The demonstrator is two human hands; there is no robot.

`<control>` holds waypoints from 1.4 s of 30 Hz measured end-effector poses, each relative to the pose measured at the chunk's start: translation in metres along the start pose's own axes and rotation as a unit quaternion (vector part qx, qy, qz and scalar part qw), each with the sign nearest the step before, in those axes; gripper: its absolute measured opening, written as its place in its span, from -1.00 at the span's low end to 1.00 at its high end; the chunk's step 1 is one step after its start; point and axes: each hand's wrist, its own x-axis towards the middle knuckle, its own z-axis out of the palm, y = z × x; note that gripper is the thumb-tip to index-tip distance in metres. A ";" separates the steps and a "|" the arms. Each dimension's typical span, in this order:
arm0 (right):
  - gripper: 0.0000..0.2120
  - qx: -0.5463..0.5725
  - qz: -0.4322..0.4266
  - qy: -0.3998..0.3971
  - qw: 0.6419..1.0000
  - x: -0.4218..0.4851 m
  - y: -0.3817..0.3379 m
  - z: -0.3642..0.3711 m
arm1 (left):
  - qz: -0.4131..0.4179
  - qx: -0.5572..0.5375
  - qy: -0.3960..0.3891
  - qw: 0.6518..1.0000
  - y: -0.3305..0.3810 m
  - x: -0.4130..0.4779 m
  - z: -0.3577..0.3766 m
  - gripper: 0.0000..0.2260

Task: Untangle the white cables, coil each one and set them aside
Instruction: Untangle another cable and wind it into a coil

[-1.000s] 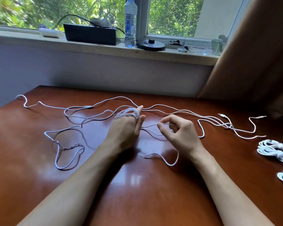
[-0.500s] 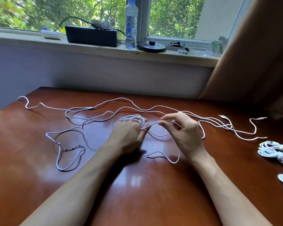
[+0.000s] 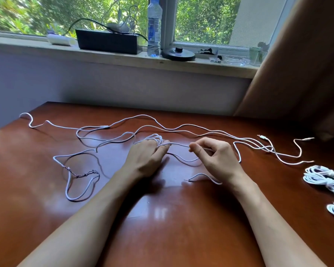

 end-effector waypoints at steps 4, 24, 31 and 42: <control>-0.86 0.057 -0.006 0.017 0.998 0.002 -0.001 0.000 | 0.054 0.041 0.014 0.998 0.008 -0.004 0.001 -0.62; -0.77 -0.036 0.058 0.089 0.994 0.005 0.017 0.002 | -0.037 -0.501 -0.012 0.864 0.035 -0.001 0.015 -0.28; -0.84 0.000 0.032 0.036 0.999 0.004 0.014 0.006 | -0.121 -0.683 -0.043 0.719 0.023 0.011 0.012 -0.21; -0.90 -0.054 0.079 0.010 0.995 0.004 0.020 0.004 | -0.160 -0.856 0.000 0.492 0.017 0.012 0.002 -0.42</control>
